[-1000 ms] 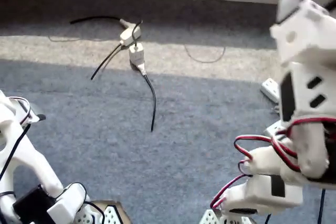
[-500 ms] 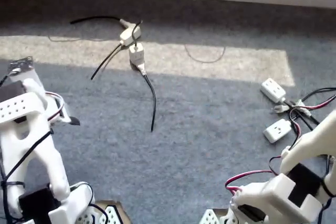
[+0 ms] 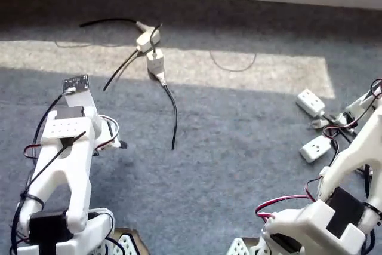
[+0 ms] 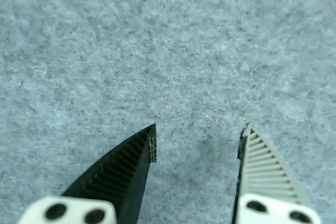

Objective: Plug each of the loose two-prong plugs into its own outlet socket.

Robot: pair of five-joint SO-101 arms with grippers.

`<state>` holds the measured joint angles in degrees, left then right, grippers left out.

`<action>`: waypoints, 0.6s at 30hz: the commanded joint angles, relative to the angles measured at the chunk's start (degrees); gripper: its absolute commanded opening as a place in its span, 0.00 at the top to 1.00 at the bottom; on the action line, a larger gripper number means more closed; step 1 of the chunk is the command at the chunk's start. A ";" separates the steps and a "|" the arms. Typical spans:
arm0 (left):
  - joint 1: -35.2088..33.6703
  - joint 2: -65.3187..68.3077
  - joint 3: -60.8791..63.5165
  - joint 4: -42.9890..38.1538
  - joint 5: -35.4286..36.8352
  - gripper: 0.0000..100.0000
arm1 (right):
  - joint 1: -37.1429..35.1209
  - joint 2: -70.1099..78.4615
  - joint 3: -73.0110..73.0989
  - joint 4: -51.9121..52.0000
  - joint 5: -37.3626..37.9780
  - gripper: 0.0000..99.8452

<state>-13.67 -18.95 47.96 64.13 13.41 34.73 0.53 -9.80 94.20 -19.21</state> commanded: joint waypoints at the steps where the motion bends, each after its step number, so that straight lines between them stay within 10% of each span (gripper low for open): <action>1: 0.66 -0.66 0.48 -3.16 0.26 0.74 | -2.68 -1.01 9.45 -8.40 -5.45 0.76; 18: 0.84 -0.66 1.10 -3.34 0.00 0.74 | -6.37 -0.92 36.97 -41.80 -17.49 0.76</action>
<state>-13.58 -18.95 49.27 61.49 13.41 29.10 0.53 25.10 58.24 -36.00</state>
